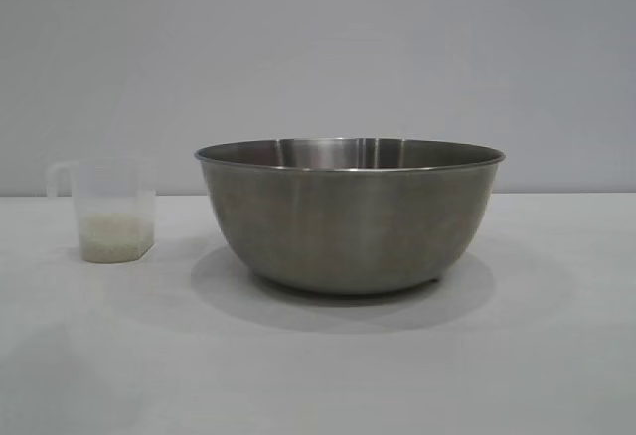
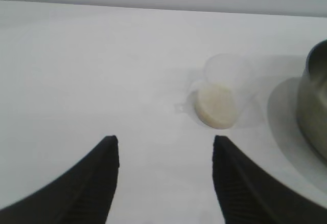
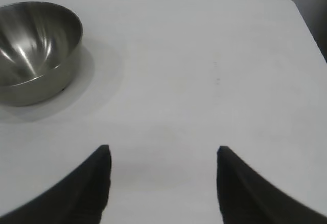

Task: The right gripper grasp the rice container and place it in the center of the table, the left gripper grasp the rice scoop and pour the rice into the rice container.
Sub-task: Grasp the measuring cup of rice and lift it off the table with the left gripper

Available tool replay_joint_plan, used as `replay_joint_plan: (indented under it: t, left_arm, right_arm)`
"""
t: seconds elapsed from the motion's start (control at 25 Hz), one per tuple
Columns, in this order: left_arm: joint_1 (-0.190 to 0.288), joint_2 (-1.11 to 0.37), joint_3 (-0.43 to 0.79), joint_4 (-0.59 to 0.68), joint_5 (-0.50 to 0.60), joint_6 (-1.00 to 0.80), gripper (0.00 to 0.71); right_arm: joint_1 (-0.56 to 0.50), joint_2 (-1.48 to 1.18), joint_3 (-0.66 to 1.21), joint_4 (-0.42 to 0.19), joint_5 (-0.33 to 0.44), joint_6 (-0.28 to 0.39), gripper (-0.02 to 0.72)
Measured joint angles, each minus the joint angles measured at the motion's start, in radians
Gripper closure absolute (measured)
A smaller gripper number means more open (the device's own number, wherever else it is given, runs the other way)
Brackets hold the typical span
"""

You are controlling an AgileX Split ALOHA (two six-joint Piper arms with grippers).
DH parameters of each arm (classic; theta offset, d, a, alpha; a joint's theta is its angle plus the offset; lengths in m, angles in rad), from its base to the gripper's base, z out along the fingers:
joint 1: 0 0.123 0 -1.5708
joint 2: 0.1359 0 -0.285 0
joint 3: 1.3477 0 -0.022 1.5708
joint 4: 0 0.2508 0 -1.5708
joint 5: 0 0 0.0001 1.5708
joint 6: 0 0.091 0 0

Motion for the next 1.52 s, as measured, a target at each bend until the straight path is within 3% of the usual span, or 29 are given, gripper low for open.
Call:
replay_joint_plan:
  t: [0.44, 0.92, 1.12, 1.16, 1.2, 1.24, 1.36, 1.52]
  left_arm:
    - [-0.021, 0.347, 0.0, 0.212, -0.324, -0.087, 0.312]
    - [-0.021, 0.724, -0.003, 0.411, -0.866, -0.242, 0.312]
    - [-0.021, 0.829, -0.011, 0.433, -0.886, -0.244, 0.312]
    - [-0.021, 0.84, -0.011, 0.433, -0.886, -0.244, 0.363]
    - [-0.021, 0.852, -0.011, 0.433, -0.886, -0.244, 0.343]
    - [-0.021, 0.861, -0.011, 0.433, -0.886, -0.244, 0.41]
    - [-0.021, 0.877, -0.016, 0.423, -0.886, -0.244, 0.497]
    - [-0.021, 0.91, -0.044, 0.41, -0.888, -0.244, 0.483]
  right_arm:
    - [0.0, 0.0, 0.0, 0.0, 0.0, 0.0, 0.318]
    - [0.0, 0.0, 0.0, 0.0, 0.0, 0.0, 0.318]
    - [0.0, 0.0, 0.0, 0.0, 0.0, 0.0, 0.318]
    - [0.0, 0.0, 0.0, 0.0, 0.0, 0.0, 0.318]
    - [0.0, 0.0, 0.0, 0.0, 0.0, 0.0, 0.318]
    - [0.0, 0.0, 0.0, 0.0, 0.0, 0.0, 0.318]
    - [0.0, 0.0, 0.0, 0.0, 0.0, 0.0, 0.318]
    - [0.0, 0.0, 0.0, 0.0, 0.0, 0.0, 0.318]
